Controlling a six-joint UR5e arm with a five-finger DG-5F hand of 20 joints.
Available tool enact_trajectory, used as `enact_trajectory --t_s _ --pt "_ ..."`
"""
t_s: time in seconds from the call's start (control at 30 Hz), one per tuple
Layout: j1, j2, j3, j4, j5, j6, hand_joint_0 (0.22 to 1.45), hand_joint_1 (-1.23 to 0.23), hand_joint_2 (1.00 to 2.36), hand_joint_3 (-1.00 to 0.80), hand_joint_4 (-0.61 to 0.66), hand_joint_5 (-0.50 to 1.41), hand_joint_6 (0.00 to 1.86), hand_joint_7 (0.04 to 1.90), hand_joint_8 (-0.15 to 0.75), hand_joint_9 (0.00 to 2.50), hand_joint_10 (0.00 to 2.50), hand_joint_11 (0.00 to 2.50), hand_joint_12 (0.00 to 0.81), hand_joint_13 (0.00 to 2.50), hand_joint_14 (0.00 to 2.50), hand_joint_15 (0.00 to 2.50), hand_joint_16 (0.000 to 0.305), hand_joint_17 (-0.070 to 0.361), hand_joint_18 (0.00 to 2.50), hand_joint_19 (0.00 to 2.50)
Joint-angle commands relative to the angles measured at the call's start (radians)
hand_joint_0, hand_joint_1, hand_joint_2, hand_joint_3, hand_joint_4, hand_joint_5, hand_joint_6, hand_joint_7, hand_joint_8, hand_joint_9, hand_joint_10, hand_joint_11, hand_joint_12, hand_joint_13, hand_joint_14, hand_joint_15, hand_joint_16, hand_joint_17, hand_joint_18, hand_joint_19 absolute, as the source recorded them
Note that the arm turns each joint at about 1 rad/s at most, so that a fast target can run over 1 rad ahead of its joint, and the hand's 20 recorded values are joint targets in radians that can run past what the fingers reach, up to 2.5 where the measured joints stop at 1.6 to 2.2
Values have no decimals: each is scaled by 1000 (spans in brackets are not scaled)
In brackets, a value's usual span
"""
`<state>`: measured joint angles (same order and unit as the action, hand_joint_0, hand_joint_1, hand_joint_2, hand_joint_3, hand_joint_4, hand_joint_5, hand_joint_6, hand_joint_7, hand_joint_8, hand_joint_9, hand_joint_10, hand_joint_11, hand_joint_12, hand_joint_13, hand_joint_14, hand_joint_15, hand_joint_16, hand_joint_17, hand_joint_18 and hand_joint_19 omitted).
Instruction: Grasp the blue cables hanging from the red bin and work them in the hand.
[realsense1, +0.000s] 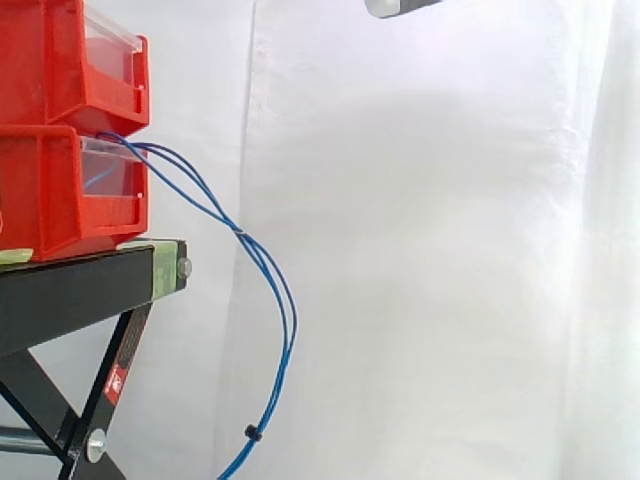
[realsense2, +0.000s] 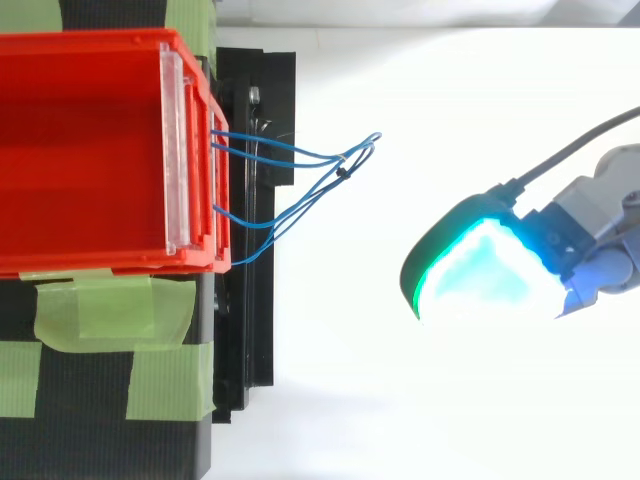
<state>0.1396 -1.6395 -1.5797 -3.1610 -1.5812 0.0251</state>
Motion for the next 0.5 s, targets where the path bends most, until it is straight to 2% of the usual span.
enact_trajectory --t_s 0.0,0.47 --pt "0 0 0 1 1 -1 849 -564 1004 -874 254 -177 5 657 311 339 0 30 317 214 3 133 40 89 57 35" --pt "0 0 0 1 1 6 850 -561 1005 -871 259 -165 5 658 315 349 0 26 320 224 3 135 40 90 70 46"
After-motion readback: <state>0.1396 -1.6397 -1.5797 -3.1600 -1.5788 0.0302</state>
